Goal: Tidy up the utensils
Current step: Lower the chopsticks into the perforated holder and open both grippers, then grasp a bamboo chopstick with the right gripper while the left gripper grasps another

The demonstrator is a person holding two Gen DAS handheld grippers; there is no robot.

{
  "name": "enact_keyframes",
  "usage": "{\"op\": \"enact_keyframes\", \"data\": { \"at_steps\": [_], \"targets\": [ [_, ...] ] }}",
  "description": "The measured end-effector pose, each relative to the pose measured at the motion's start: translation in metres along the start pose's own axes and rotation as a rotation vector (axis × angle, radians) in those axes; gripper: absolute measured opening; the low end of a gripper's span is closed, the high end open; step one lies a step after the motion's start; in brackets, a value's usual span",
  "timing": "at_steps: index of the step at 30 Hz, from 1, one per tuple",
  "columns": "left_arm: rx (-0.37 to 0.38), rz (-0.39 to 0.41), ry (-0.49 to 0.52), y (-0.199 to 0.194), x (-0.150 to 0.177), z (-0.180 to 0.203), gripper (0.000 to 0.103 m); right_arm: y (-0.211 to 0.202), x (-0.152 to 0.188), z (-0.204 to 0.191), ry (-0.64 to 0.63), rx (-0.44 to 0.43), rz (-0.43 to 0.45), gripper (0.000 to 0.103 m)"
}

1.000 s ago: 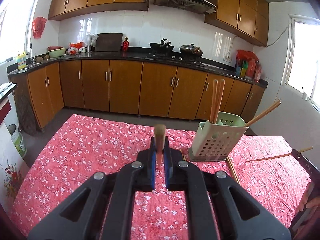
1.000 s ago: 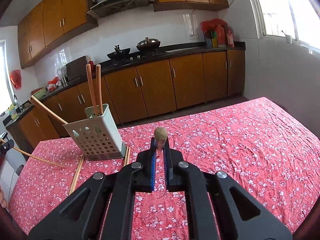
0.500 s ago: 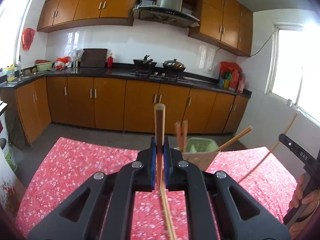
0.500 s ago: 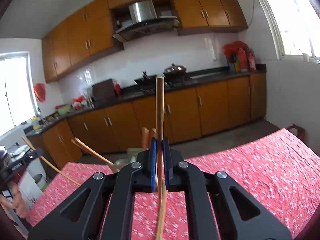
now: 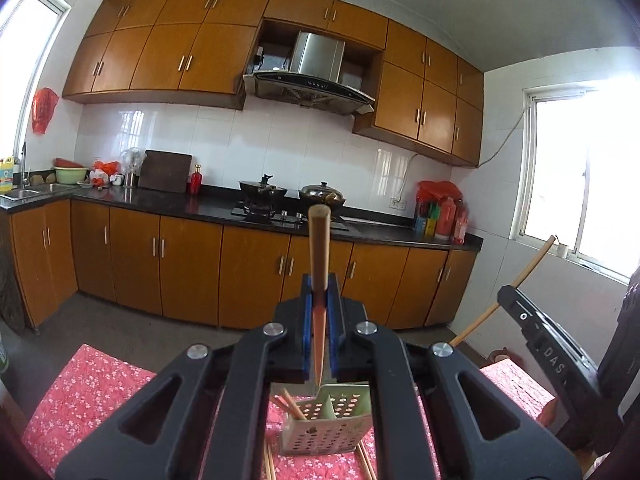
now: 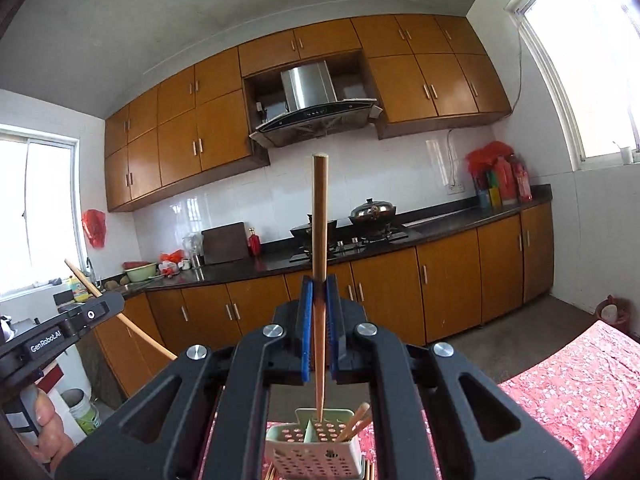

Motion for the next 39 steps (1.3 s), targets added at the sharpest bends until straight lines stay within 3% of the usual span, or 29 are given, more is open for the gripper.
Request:
{"op": "enact_keyframes", "data": {
  "at_steps": [7, 16, 17, 20, 25, 29, 33, 39],
  "targets": [
    [0.004, -0.08, -0.006, 0.047, 0.038, 0.001, 0.008, 0.041, 0.04, 0.023, 0.053, 0.035, -0.109, 0.007],
    [-0.007, -0.168, 0.016, 0.074, 0.078, -0.002, 0.008, 0.055, 0.068, 0.027, 0.038, 0.05, -0.207, 0.008],
    [-0.009, -0.167, 0.012, 0.072, 0.078, -0.004, 0.009, 0.052, 0.067, 0.028, 0.037, 0.051, -0.208, 0.01],
    [-0.023, -0.157, 0.007, 0.066, 0.073, -0.01, 0.016, 0.042, 0.058, 0.032, 0.041, 0.063, -0.19, 0.03],
    [-0.045, -0.121, -0.033, 0.038, 0.063, -0.026, 0.022, 0.015, 0.045, 0.043, 0.042, 0.093, -0.165, 0.031],
    [-0.089, -0.124, -0.038, 0.005, 0.074, -0.045, 0.027, -0.013, 0.056, 0.063, 0.046, 0.139, -0.192, 0.031],
    [-0.137, -0.214, -0.037, -0.017, 0.124, -0.074, 0.027, -0.032, 0.117, 0.099, 0.052, 0.213, -0.346, 0.031],
    [-0.162, -0.456, -0.057, -0.023, 0.241, -0.104, 0.027, -0.036, 0.244, 0.11, 0.101, 0.168, -0.672, 0.018]
  ]
}}
Point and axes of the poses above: each gripper's, at about its wrist camera, not at the fingertips, and y roughly the way its jaws point, z to its right, x to its underside, the point moved 10 cm from there along y, roughly the way its jaws point, and after that the axes turned 6 degrees about y, right-handed, at the moved point
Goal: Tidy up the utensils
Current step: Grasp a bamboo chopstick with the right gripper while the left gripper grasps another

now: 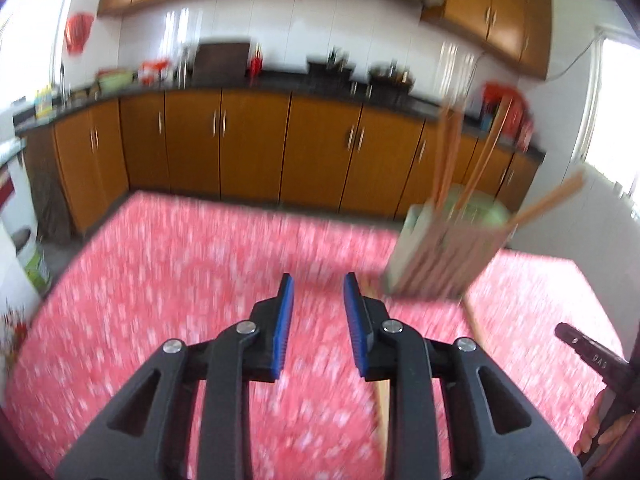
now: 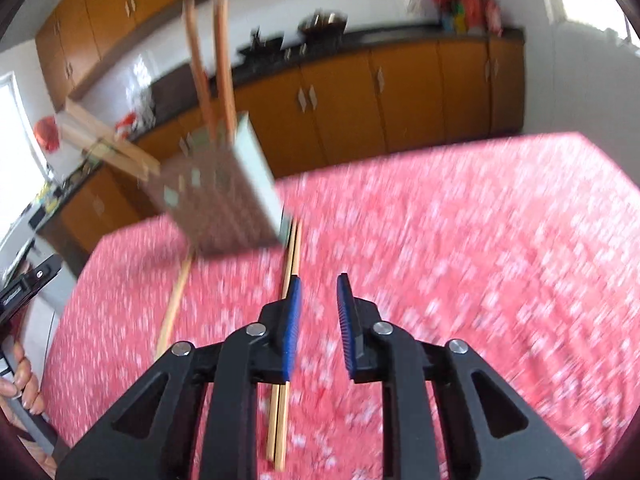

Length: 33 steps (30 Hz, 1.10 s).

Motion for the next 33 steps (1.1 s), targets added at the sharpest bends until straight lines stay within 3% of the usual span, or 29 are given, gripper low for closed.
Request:
{"op": "enact_keyframes", "data": {
  "at_steps": [3, 7, 11, 19, 23, 26, 33],
  "targets": [
    [0.012, -0.078, -0.009, 0.016, 0.034, -0.001, 0.027, 0.026, 0.036, -0.009, -0.009, -0.019, -0.108, 0.016],
    [0.042, -0.139, -0.019, 0.025, 0.064, 0.002, 0.027, 0.039, 0.051, -0.017, -0.023, -0.021, -0.151, 0.016],
    [0.059, -0.149, 0.0, 0.027, 0.071, 0.008, 0.027, 0.048, 0.061, -0.021, -0.053, 0.003, -0.177, 0.016],
    [0.106, -0.179, 0.034, 0.034, 0.075, 0.03, 0.027, 0.055, 0.059, -0.007, -0.08, 0.059, -0.163, 0.01],
    [0.153, -0.202, 0.062, 0.037, 0.083, 0.045, 0.026, 0.052, 0.049, 0.015, -0.08, 0.179, -0.116, 0.008],
    [0.179, -0.217, 0.094, 0.039, 0.089, 0.059, 0.023, 0.05, 0.043, 0.031, 0.001, 0.185, -0.11, 0.008],
    [0.178, -0.269, 0.175, 0.05, 0.106, 0.076, 0.016, 0.048, 0.045, 0.034, -0.011, 0.18, -0.109, 0.008]
  ]
}}
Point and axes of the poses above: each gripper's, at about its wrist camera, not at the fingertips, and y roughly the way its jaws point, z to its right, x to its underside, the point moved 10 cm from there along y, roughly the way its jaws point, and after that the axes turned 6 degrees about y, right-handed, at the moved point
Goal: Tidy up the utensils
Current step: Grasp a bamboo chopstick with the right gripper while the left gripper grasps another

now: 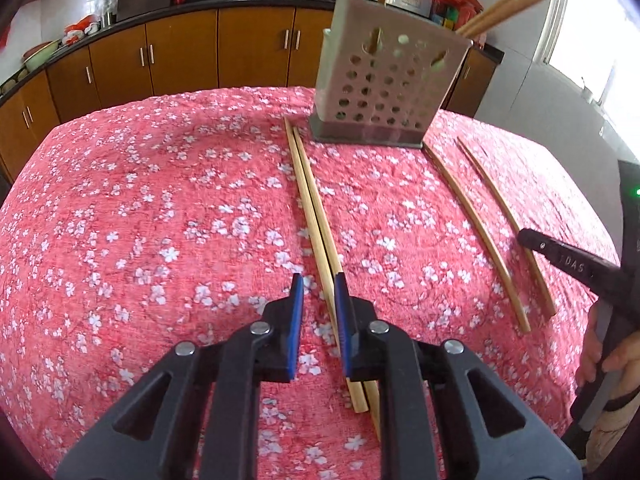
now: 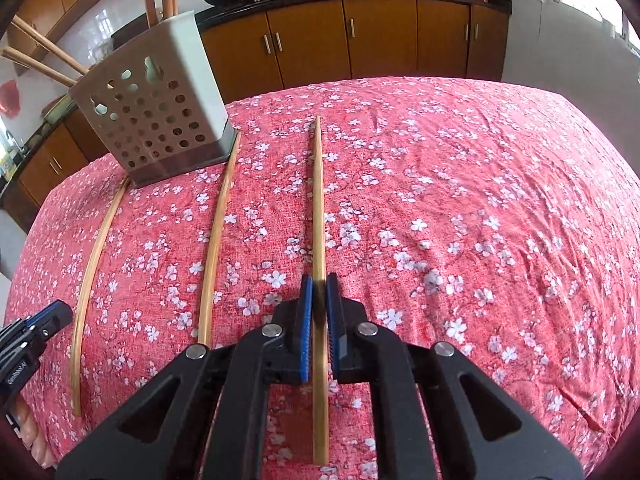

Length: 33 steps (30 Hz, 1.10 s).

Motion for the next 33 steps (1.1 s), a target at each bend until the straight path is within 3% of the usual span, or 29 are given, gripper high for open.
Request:
{"op": "enact_keyframes", "data": {
  "at_steps": [6, 11, 17, 21, 33],
  "targets": [
    [-0.03, -0.018, 0.02, 0.009, 0.0, 0.002, 0.016, -0.008, 0.006, -0.002, -0.027, 0.008, 0.002, 0.008],
    [-0.116, -0.017, 0.026, 0.016, -0.006, -0.005, 0.008, -0.008, 0.011, -0.013, -0.061, -0.004, -0.002, 0.008],
    [-0.189, -0.024, -0.099, 0.012, -0.008, -0.065, 0.008, -0.005, -0.003, 0.005, -0.061, 0.045, 0.027, 0.008],
    [-0.163, -0.01, -0.144, 0.006, -0.006, -0.086, 0.009, -0.002, -0.015, 0.022, -0.025, 0.065, 0.043, 0.008],
    [-0.126, 0.029, -0.187, -0.001, -0.002, -0.089, 0.01, -0.001, -0.015, 0.023, -0.018, 0.051, 0.046, 0.009]
  ]
}}
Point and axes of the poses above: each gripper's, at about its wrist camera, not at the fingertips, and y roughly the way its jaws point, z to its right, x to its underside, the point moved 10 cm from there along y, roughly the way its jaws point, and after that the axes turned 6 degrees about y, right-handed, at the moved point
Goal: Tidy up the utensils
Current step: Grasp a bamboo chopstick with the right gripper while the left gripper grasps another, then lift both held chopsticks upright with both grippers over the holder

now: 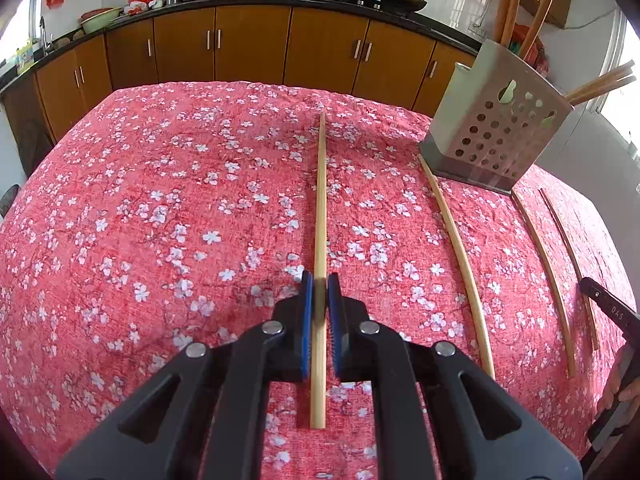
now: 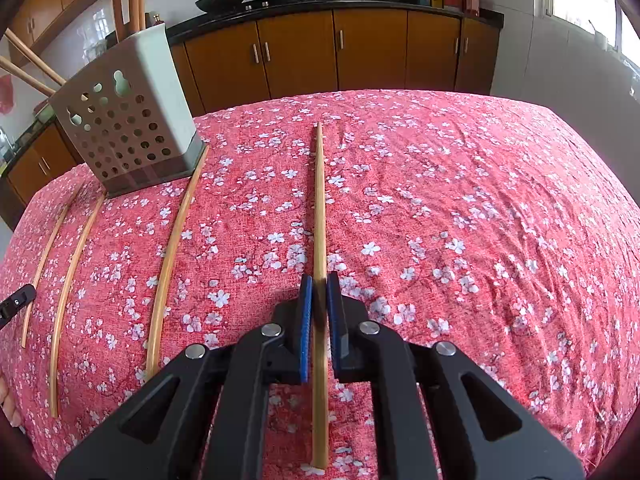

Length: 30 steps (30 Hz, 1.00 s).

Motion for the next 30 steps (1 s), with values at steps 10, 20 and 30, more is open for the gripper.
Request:
{"op": "enact_keyframes", "data": {
  "at_steps": [10, 20, 30],
  "targets": [
    [-0.005, -0.002, 0.002, 0.0006, -0.0004, 0.0003, 0.01, -0.0003, 0.0002, 0.0002, -0.001, 0.003, 0.001, 0.009],
    [0.005, -0.001, -0.008, 0.0016, -0.0008, 0.0007, 0.01, -0.0005, 0.0, -0.0001, 0.0, 0.003, 0.0, 0.01],
    [0.017, 0.0, -0.022, 0.0008, -0.0013, 0.0009, 0.01, -0.0005, 0.0, 0.0001, 0.0, 0.004, 0.0, 0.01]
  ]
}}
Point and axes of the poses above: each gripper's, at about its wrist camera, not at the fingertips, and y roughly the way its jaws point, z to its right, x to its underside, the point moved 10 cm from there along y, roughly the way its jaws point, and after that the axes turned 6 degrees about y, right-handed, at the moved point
